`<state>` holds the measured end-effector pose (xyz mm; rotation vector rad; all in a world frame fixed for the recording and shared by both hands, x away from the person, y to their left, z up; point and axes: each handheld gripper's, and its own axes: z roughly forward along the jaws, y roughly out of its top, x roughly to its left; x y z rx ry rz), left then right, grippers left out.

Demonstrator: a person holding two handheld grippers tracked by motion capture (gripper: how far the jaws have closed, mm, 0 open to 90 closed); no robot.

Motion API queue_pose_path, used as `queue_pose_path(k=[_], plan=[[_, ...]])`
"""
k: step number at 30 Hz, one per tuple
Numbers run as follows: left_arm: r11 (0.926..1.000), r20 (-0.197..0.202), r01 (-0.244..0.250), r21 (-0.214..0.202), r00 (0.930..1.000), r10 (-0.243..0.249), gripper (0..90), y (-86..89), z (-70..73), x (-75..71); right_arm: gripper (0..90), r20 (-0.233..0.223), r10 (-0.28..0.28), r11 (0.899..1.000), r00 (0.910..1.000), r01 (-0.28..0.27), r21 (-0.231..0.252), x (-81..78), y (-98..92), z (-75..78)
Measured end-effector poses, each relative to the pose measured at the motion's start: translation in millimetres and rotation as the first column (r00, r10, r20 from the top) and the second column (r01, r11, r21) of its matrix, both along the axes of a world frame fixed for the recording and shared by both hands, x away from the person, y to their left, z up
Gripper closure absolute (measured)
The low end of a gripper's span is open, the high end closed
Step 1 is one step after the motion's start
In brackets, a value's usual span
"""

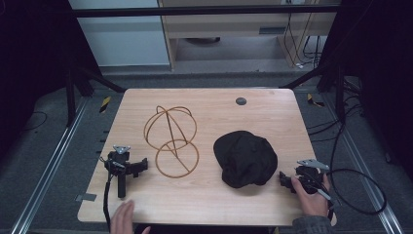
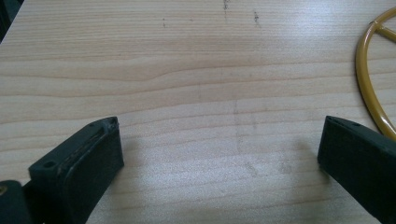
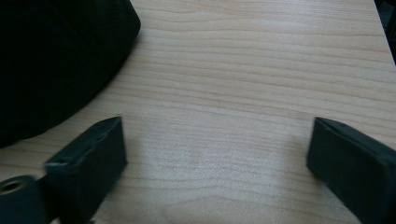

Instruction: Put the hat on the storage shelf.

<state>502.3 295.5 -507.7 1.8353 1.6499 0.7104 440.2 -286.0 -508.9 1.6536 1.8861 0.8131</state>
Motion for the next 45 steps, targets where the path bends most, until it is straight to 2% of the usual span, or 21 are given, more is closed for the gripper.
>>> queue_pose_path(k=[3, 4, 5, 8, 9, 10, 13, 14, 19, 20, 23, 26, 27, 30, 32, 35, 36, 42, 43, 44, 45], plan=[[1.0000, 0.000, 0.000, 0.000, 1.0000, 0.000, 0.0, 0.0, 0.0, 0.0, 9.3, -0.007, 0.031, 0.999, 0.9995, -0.031, 0.007, -6.1, 3.5, 3.3], [1.0000, 0.000, 0.000, 0.000, 1.0000, 0.000, 0.0, 0.0, 0.0, 0.0, 9.4, -0.016, 0.063, 0.998, 0.9979, -0.063, -0.007, -14.7, 6.3, 7.0], [1.0000, 0.000, 0.000, 0.000, 1.0000, 0.000, 0.0, 0.0, 0.0, 0.0, 9.5, -0.010, 0.077, 0.997, 0.9970, -0.077, 0.004, -19.2, 7.6, 9.8], [1.0000, 0.000, 0.000, 0.000, 1.0000, 0.000, 0.0, 0.0, 0.0, 0.0, 10.7, 0.002, 0.132, 0.991, 0.9913, -0.132, -0.010, -30.9, 9.6, 17.1], [1.0000, 0.000, 0.000, 0.000, 1.0000, 0.000, 0.0, 0.0, 0.0, 0.0, 10.7, 0.002, 0.132, 0.991, 0.9913, -0.132, -0.010, -30.9, 9.6, 17.1], [1.0000, 0.000, 0.000, 0.000, 1.0000, 0.000, 0.0, 0.0, 0.0, 0.0, 15.5, 0.026, 0.150, 0.988, 0.9883, -0.149, -0.027, -35.7, 11.2, 22.5], [1.0000, 0.000, 0.000, 0.000, 1.0000, 0.000, 0.0, 0.0, 0.0, 0.0, 15.2, 0.050, 0.171, 0.985, 0.9840, -0.170, -0.024, -40.7, 14.7, 30.0], [1.0000, 0.000, 0.000, 0.000, 1.0000, 0.000, 0.0, 0.0, 0.0, 0.0, 14.8, 0.056, 0.197, 0.980, 0.9787, -0.197, -0.015, -44.5, 20.1, 36.6], [0.9999, 0.001, -0.012, -0.001, 0.9999, 0.012, 0.0, -1.3, 0.0, -0.1, 12.3, 0.023, 0.229, 0.973, 0.9731, -0.229, -0.013, -52.1, 28.8, 49.2], [0.9998, 0.002, -0.021, 0.000, 0.9998, 0.021, 0.0, -2.1, -0.1, -0.5, 10.1, -0.011, 0.239, 0.971, 0.9711, -0.238, 0.008, -56.4, 31.0, 55.3], [0.9997, 0.002, -0.025, 0.000, 0.9997, 0.025, 0.0, -2.4, -0.1, -0.7, 8.9, -0.042, 0.264, 0.965, 0.9637, -0.264, 0.004, -59.2, 33.8, 62.7], [0.9997, 0.001, -0.024, -0.001, 0.9997, 0.024, 0.0, -2.3, -0.1, -0.7, 7.8, -0.052, 0.274, 0.962, 0.9602, -0.274, 0.007, -59.3, 36.4, 67.9], [0.9997, 0.001, -0.024, -0.001, 0.9997, 0.024, 0.0, -2.3, -0.1, -0.7, 7.8, -0.076, 0.294, 0.956, 0.9527, -0.294, 0.009, -58.8, 40.2, 73.0], [0.9997, 0.000, -0.023, -0.002, 0.9997, 0.023, 0.0, -2.2, -0.1, -0.8, 7.6, -0.099, 0.325, 0.946, 0.9407, -0.325, 0.012, -55.5, 44.6, 81.5], [0.9997, 0.000, -0.023, -0.002, 0.9997, 0.023, 0.0, -2.2, 0.0, -0.8, 7.2, -0.109, 0.320, 0.947, 0.9413, -0.321, 0.006, -52.6, 45.2, 87.2], [0.9997, 0.000, -0.024, -0.003, 0.9997, 0.024, 0.0, -2.2, -0.1, -0.8, 7.1, -0.103, 0.302, 0.953, 0.9477, -0.303, 0.002, -49.1, 45.0, 94.6], [0.9998, 0.001, -0.020, -0.001, 0.9998, 0.020, 0.0, -1.9, 0.0, -0.5, 7.0, -0.099, 0.310, 0.951, 0.9454, -0.309, 0.028, -44.2, 46.6, 102.0], [0.9998, 0.001, -0.018, -0.001, 0.9998, 0.018, 0.0, -1.8, -0.1, -0.1, 5.8, -0.093, 0.366, 0.930, 0.9258, -0.368, -0.004, -27.1, 63.1, 121.7], [0.9998, 0.001, -0.018, -0.001, 0.9998, 0.018, 0.0, -1.8, -0.1, -0.1, 5.8, -0.093, 0.366, 0.930, 0.9258, -0.368, -0.004, -27.1, 63.1, 121.7], [0.9998, 0.001, -0.019, -0.001, 0.9998, 0.019, 0.0, -1.9, -0.1, -0.1, 5.8, -0.095, 0.392, 0.917, 0.9149, -0.397, -0.033, -20.7, 72.5, 127.5], [0.9998, 0.001, -0.018, -0.001, 0.9998, 0.018, 0.0, -1.8, -0.1, -0.1, 5.7, -0.090, 0.404, 0.912, 0.9104, -0.408, -0.036, -16.3, 76.6, 130.1]])
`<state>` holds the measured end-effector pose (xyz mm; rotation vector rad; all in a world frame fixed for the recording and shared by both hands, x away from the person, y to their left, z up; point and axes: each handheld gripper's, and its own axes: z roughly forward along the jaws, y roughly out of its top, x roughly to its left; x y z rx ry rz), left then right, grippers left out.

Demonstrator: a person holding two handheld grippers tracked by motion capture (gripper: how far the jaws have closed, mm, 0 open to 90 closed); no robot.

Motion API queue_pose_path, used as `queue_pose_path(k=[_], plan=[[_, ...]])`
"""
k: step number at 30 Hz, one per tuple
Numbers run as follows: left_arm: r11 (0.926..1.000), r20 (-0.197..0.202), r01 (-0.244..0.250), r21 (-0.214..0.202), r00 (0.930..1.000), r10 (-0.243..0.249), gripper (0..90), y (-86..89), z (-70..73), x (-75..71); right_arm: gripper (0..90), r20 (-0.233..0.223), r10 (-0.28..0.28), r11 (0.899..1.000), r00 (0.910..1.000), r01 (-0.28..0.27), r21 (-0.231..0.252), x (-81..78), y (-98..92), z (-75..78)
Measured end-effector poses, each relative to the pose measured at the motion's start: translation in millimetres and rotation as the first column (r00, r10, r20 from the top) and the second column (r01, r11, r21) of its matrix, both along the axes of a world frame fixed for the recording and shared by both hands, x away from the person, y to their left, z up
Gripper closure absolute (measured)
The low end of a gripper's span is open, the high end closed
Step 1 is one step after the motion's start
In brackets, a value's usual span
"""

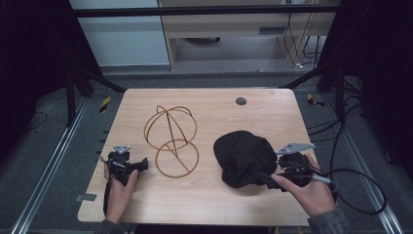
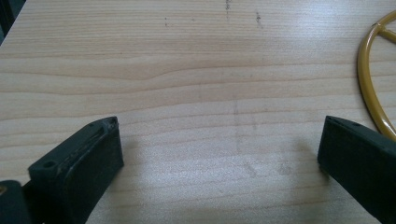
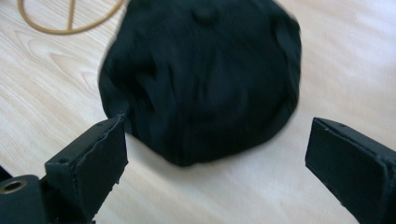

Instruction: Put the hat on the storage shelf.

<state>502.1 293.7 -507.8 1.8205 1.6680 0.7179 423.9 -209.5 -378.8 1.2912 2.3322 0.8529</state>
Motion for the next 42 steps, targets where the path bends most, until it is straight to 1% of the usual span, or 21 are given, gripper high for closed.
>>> queue_pose_path(k=[2, 3, 4, 5, 7, 8, 10, 11, 12, 15, 17, 18, 20, 22, 26, 33, 34, 35, 39, 40, 42], plan=[[1.0000, 0.001, 0.000, 0.000, 1.0000, 0.000, 0.0, 0.0, 0.0, 0.0, 5.5, -0.010, 0.008, 1.000, 0.9999, -0.008, -0.002, 10.5, 7.6, 2.8], [1.0000, 0.001, 0.000, 0.000, 1.0000, 0.000, 0.0, 0.0, 0.0, 0.0, 5.5, -0.010, 0.008, 1.000, 0.9999, -0.008, -0.002, 10.5, 7.6, 2.8], [1.0000, 0.000, 0.000, 0.000, 1.0000, 0.000, 0.0, 0.0, 0.0, 0.0, 5.2, -0.011, 0.012, 1.000, 0.9999, -0.012, -0.006, 15.0, 12.2, 3.4], [1.0000, 0.000, 0.000, 0.000, 1.0000, 0.000, 0.0, 0.0, 0.0, 0.0, 6.0, -0.020, 0.034, 0.999, 0.9992, -0.034, -0.022, 23.7, 21.8, 1.9], [1.0000, 0.000, 0.000, 0.001, 1.0000, 0.000, 0.0, 0.0, 0.0, 0.2, 6.0, -0.011, 0.042, 0.999, 0.9990, -0.043, -0.031, 31.1, 29.2, 0.6], [1.0000, 0.000, 0.000, 0.001, 1.0000, 0.000, 0.0, 0.0, 0.0, 0.2, 6.0, -0.011, 0.042, 0.999, 0.9990, -0.043, -0.031, 31.1, 29.2, 0.6], [1.0000, 0.000, -0.002, 0.000, 1.0000, 0.002, 0.0, -0.2, 0.0, 0.4, 5.7, -0.019, 0.032, 0.999, 0.9993, -0.033, -0.034, 40.8, 35.8, -1.8], [1.0000, 0.000, -0.002, 0.000, 1.0000, 0.002, 0.0, -0.2, 0.0, 0.4, 5.7, -0.019, 0.032, 0.999, 0.9993, -0.033, -0.034, 40.8, 35.8, -1.8], [1.0000, -0.001, -0.002, 0.001, 1.0000, 0.002, 0.0, -0.2, 0.0, 0.5, 5.5, -0.027, 0.026, 0.999, 0.9993, -0.027, -0.037, 46.2, 38.5, -2.8], [1.0000, 0.000, -0.002, 0.001, 1.0000, 0.002, 0.0, -0.2, 0.0, 0.7, 5.6, -0.036, 0.021, 0.999, 0.9991, -0.022, -0.038, 52.6, 43.0, -3.2], [1.0000, 0.000, -0.002, 0.001, 1.0000, 0.002, 0.0, -0.2, 0.0, 0.7, 5.5, -0.033, 0.027, 0.999, 0.9991, -0.028, -0.041, 55.6, 43.8, -3.7], [1.0000, 0.000, -0.002, 0.001, 1.0000, 0.002, 0.0, -0.2, 0.0, 0.7, 5.2, -0.037, 0.020, 0.999, 0.9991, -0.022, -0.039, 56.6, 44.2, -4.3], [1.0000, 0.000, -0.002, 0.001, 1.0000, 0.002, 0.0, -0.3, 0.0, 0.7, 5.0, -0.050, 0.011, 0.998, 0.9987, -0.014, -0.055, 58.5, 43.9, -7.6], [1.0000, 0.000, -0.002, 0.001, 1.0000, 0.002, 0.0, -0.2, 0.0, 0.7, 4.3, -0.066, 0.001, 0.999, 0.9978, -0.004, -0.052, 58.5, 43.4, -10.3], [1.0000, 0.000, -0.002, 0.001, 1.0000, 0.002, 0.0, -0.3, 0.0, 0.6, 3.9, -0.069, -0.005, 0.999, 0.9976, 0.002, -0.054, 59.8, 41.3, -16.4], [1.0000, 0.000, -0.002, 0.001, 1.0000, 0.002, 0.0, -0.2, 0.0, 0.7, 4.2, -0.107, -0.032, 0.999, 0.9937, 0.028, -0.046, 65.9, 36.7, -30.6], [1.0000, 0.000, -0.002, 0.001, 1.0000, 0.002, 0.0, -0.3, 0.0, 0.7, 4.3, -0.105, -0.029, 0.999, 0.9940, 0.025, -0.046, 66.8, 35.9, -31.9], [1.0000, 0.000, -0.002, 0.001, 1.0000, 0.002, 0.0, -0.2, 0.0, 0.7, 5.0, -0.114, -0.035, 0.999, 0.9929, 0.031, -0.041, 67.9, 35.6, -33.6], [1.0000, 0.000, -0.002, 0.001, 1.0000, 0.002, 0.0, -0.3, 0.0, 0.7, 8.8, -0.120, -0.034, 0.999, 0.9921, 0.030, -0.032, 68.3, 34.2, -35.9], [1.0000, 0.000, -0.002, 0.001, 1.0000, 0.002, 0.0, -0.3, 0.0, 0.7, 11.7, -0.128, -0.038, 0.999, 0.9910, 0.034, -0.028, 67.4, 33.2, -36.7], [1.0000, 0.000, -0.002, 0.001, 1.0000, 0.002, 0.0, -0.2, 0.0, 0.7, 14.4, -0.137, -0.036, 0.999, 0.9899, 0.034, -0.023, 66.4, 32.0, -38.2]])
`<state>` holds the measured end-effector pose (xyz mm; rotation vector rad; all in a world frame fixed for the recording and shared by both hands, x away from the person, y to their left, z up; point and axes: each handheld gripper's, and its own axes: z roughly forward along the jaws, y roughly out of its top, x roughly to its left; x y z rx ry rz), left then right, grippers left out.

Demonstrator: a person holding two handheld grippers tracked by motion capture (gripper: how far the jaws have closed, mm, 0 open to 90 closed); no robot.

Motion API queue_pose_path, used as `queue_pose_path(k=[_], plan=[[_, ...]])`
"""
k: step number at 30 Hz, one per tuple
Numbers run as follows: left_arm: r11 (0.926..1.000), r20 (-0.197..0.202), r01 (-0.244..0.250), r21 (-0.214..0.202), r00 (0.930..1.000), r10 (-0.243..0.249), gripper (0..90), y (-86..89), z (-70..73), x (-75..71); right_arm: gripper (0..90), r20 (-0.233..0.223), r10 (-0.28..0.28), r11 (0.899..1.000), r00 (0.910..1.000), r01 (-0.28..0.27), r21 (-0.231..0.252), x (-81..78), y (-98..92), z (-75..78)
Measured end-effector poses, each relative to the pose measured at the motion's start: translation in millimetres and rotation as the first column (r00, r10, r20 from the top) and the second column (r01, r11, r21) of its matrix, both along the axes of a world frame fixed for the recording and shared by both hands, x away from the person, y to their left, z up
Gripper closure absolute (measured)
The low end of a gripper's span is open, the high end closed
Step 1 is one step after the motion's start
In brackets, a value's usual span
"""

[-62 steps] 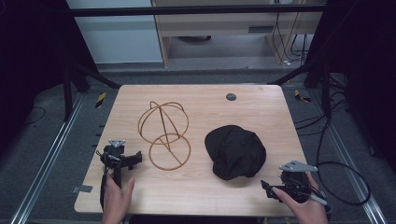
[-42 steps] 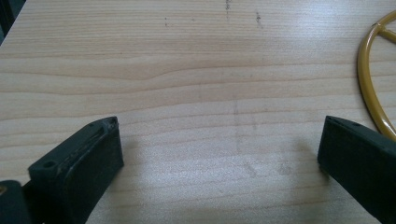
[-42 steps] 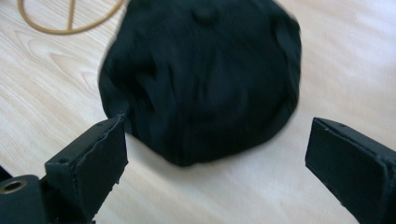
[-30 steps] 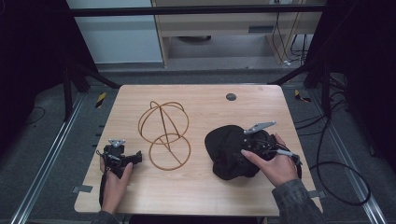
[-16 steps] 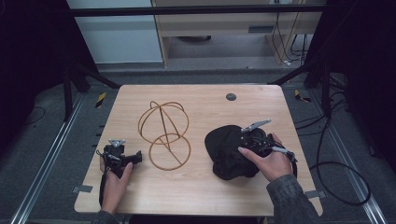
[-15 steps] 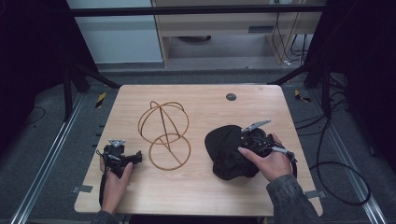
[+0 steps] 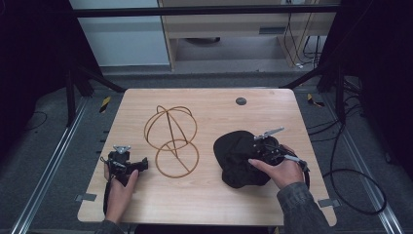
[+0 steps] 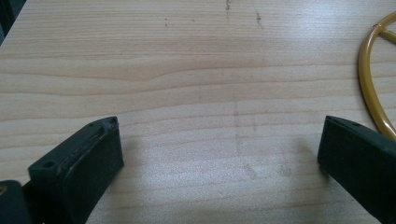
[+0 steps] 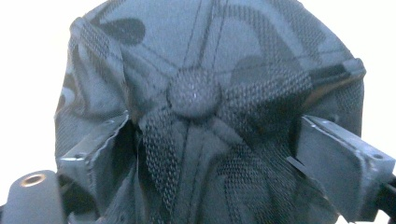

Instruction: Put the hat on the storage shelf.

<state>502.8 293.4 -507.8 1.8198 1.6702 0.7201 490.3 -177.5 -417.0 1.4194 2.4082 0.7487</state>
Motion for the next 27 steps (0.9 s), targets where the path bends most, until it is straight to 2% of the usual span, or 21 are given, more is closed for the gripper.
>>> queue_pose_path(k=[4, 10, 18, 22, 27], plan=[[1.0000, 0.000, 0.000, 0.000, 1.0000, 0.000, 0.0, 0.0, 0.0, 0.0, 23.6, -0.005, 0.009, 1.000, 1.0000, -0.009, 0.005, -0.5, -2.9, -1.7], [1.0000, 0.000, 0.000, 0.000, 1.0000, 0.000, 0.0, 0.0, 0.0, 0.0, 45.7, -0.025, 0.033, 0.999, 0.9991, -0.033, 0.015, -2.8, -4.8, -1.6], [1.0000, 0.000, 0.000, 0.000, 1.0000, 0.000, 0.0, 0.0, 0.0, 0.0, 73.7, -0.039, 0.071, 0.996, 0.9967, -0.069, 0.054, -1.4, -7.3, 2.3], [1.0000, 0.000, 0.000, 0.000, 1.0000, 0.000, 0.0, 0.0, 0.0, 0.0, 80.6, -0.037, 0.088, 0.994, 0.9954, -0.086, 0.066, 1.1, -7.8, 5.9], [1.0000, 0.000, 0.000, 0.000, 1.0000, 0.000, 0.0, 0.0, 0.0, 0.0, 84.1, -0.033, 0.103, 0.993, 0.9941, -0.101, 0.067, 4.1, -9.0, 14.5]])
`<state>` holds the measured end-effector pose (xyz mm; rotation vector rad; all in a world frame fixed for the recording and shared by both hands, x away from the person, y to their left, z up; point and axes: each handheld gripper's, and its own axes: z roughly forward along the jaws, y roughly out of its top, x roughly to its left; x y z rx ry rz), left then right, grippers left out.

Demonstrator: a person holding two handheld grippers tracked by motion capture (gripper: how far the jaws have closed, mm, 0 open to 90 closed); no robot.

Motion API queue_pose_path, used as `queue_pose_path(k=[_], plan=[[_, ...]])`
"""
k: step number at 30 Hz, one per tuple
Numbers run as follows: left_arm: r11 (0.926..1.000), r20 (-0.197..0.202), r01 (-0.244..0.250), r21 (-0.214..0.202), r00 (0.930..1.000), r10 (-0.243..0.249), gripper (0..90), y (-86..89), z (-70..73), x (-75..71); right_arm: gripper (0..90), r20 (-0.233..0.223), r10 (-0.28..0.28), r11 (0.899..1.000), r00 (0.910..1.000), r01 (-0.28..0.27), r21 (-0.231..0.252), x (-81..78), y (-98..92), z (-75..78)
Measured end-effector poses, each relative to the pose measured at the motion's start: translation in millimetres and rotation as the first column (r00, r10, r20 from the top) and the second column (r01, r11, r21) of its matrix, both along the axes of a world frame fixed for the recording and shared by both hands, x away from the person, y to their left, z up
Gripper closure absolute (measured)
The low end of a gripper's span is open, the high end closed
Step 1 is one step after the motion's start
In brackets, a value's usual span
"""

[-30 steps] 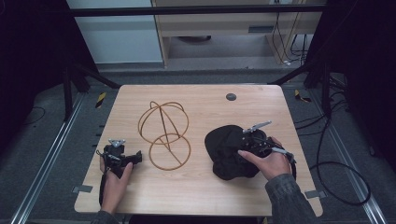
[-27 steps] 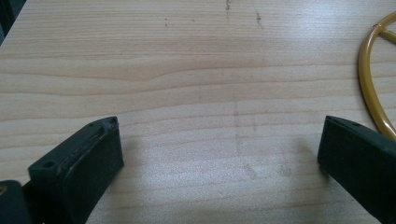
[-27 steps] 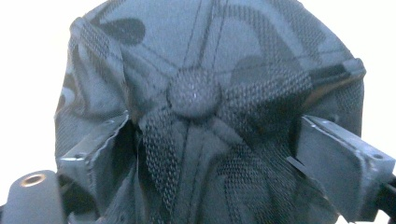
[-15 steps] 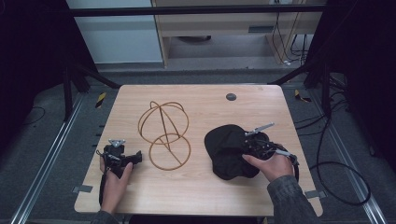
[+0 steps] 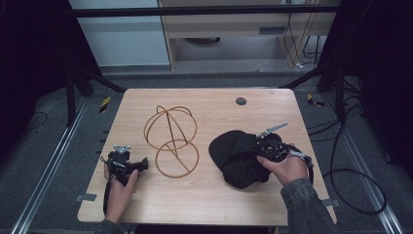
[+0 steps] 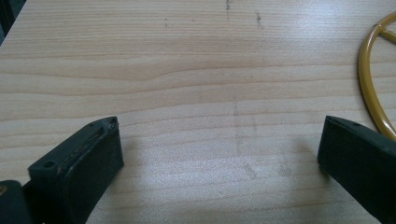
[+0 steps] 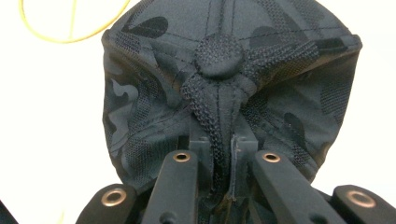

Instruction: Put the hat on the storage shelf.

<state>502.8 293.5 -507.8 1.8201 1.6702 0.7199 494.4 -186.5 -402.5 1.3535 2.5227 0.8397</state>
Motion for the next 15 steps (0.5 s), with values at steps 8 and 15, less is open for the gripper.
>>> queue_pose_path(k=[8, 15], plan=[[1.0000, 0.000, 0.000, 0.000, 1.0000, 0.000, 0.0, 0.0, 0.0, 0.0, 85.0, 0.005, 0.008, 0.999, 1.0000, -0.008, 0.054, -1.8, -9.7, 21.9], [1.0000, 0.000, 0.000, 0.000, 1.0000, 0.000, 0.0, 0.0, 0.0, 0.0, 84.9, 0.071, -0.019, 0.997, 0.9973, 0.014, 0.082, -5.4, -23.8, 53.9]])
